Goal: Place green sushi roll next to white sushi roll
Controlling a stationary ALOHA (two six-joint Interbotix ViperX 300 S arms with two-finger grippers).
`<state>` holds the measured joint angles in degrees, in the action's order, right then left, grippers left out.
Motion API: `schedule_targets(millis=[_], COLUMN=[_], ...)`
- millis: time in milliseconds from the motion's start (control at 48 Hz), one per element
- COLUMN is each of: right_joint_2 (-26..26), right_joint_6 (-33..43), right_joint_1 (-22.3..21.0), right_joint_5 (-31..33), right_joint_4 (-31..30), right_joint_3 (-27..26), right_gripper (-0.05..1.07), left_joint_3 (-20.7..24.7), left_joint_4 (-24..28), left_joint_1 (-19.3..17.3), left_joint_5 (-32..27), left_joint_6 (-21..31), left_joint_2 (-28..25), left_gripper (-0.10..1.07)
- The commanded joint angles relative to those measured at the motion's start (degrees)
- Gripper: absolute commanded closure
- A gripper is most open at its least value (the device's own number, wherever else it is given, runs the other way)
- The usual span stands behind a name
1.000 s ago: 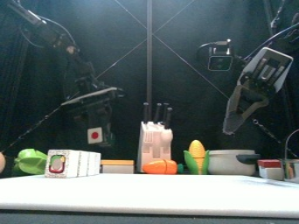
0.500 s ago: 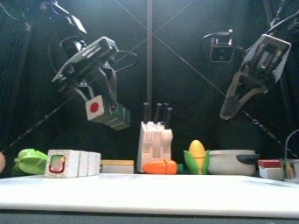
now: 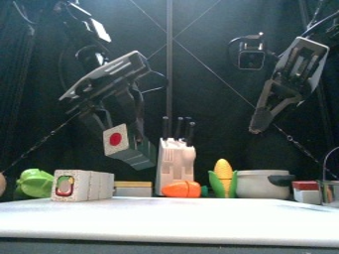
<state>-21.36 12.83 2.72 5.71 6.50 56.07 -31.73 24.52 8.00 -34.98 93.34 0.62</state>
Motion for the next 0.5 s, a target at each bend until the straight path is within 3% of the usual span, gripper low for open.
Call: schedule_targets(millis=[0,479], right_joint_2=[-0.9,-0.4], right_joint_6=[0.0,0.0], right_joint_1=[0.1,0.1], right_joint_5=[-0.2,-0.2], right_joint_4=[-0.1,0.1], right_joint_3=[-1.1,-1.3], right_gripper=[1.02,1.02], left_joint_3=[3.3,8.0], left_joint_4=[0.3,-0.2], left_joint_1=[-0.1,1.2], left_joint_5=[-3.4,-6.2], left_joint_6=[0.1,0.3], left_joint_2=[-1.1,-7.2], left_gripper=[0.35,0.32])
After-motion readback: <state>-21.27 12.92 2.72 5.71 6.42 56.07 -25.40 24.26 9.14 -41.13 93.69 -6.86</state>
